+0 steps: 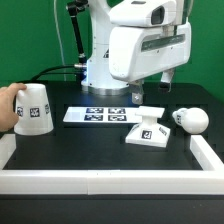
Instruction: Assemble lamp
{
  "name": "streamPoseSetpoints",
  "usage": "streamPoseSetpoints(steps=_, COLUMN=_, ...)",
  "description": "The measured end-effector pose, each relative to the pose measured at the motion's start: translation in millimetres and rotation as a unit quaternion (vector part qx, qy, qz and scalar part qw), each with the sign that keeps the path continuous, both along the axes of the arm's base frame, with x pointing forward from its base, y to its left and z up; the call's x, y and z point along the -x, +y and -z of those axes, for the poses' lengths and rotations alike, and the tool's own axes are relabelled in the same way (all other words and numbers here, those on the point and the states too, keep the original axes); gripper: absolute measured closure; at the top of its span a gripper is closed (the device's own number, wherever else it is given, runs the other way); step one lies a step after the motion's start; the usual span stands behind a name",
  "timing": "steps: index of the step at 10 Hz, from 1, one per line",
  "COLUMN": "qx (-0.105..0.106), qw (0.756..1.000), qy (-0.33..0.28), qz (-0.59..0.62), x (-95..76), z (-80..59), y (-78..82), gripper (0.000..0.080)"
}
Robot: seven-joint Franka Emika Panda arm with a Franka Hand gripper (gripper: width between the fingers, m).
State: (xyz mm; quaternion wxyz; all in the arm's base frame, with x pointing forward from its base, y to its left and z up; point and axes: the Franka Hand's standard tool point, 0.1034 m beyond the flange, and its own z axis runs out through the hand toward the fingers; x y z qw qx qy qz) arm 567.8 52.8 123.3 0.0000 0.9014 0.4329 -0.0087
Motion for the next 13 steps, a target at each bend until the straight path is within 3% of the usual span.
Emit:
streamPoseSetpoints(steps=11, qx=0.001, qw=1.0, qy=-0.001, qz=0.006, x=0.5, z=-1.0, y=-1.5, gripper=0.01)
streamPoseSetpoints(steps=13, qx=0.005, qw=0.998, qy=-0.008, qz=0.058, x=26.0, z=-5.8, y=-14.9, gripper=0.01)
